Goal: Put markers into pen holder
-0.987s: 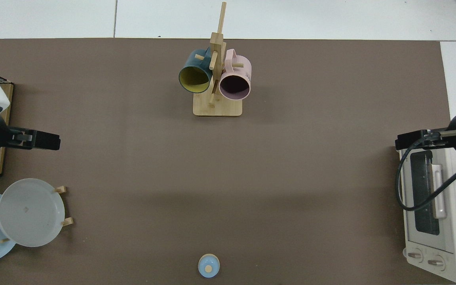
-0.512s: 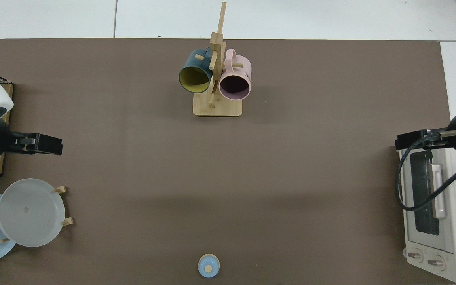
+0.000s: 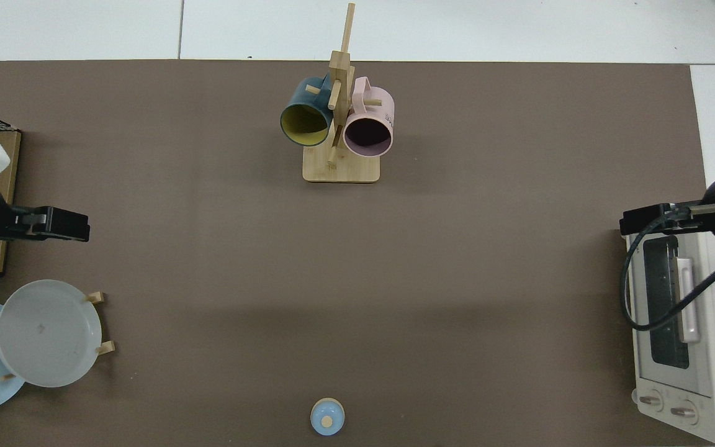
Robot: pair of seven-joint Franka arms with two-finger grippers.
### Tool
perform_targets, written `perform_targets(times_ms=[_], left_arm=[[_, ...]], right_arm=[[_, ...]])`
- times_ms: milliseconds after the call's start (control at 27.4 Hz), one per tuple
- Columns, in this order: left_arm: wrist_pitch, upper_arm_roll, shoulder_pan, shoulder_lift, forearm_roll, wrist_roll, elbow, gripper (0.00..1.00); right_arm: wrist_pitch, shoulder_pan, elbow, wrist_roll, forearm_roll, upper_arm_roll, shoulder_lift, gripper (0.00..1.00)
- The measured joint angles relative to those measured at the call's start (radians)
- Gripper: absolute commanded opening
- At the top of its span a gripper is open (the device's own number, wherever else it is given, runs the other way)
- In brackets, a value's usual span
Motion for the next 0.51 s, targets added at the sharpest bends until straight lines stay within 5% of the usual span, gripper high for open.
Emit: perform_targets(times_ms=[512], left_arm=[[0.051, -0.001, 0.001, 0.031, 0.000, 0.076, -0.001, 1.00]], right_arm=[[0.000, 0.000, 0.000, 0.000, 0.000, 0.000, 0.000, 1.00]])
